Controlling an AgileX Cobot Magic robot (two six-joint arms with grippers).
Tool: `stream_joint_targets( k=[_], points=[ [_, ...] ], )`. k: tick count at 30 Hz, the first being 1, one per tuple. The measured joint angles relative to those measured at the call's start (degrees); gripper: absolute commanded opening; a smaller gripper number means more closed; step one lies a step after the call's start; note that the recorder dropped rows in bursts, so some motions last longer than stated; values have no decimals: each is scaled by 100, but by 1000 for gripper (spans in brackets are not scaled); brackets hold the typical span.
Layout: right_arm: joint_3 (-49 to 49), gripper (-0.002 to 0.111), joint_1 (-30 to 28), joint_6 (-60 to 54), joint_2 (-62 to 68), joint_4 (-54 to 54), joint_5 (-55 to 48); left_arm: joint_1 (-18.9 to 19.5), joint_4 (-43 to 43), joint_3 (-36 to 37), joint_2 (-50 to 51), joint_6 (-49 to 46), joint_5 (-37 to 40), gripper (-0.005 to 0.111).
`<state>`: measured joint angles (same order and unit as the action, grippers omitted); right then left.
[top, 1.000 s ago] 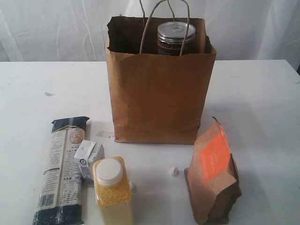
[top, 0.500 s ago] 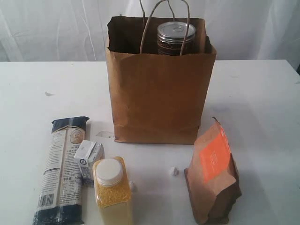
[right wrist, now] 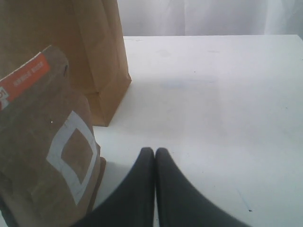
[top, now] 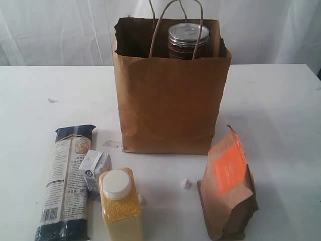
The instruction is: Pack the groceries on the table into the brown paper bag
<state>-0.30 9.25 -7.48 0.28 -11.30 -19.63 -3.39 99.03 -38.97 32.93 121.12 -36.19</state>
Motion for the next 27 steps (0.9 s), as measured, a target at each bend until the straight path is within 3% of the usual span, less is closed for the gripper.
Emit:
stream_joint_targets(
  k=[6,10,13,17,20,23,27],
  points=[
    [0,0,0,0,0,0,0,0,0,0,576,-18,-474,0],
    [0,0,0,0,0,0,0,0,0,0,840,-666,-875,0],
    [0,0,0,0,0,0,0,0,2,0,942,-1491,-1352,0],
    [0,0,0,0,0,0,0,0,39,0,880,-3699,-1893,0],
    [0,0,0,0,0,0,0,-68,86,0,711,-4897,-1615,0],
    [0,0,0,0,0,0,0,-176,96,0,590,-4877,-901,0],
    [0,0,0,0,0,0,0,-217,96,0,576,-4392,-494,0]
  ],
)
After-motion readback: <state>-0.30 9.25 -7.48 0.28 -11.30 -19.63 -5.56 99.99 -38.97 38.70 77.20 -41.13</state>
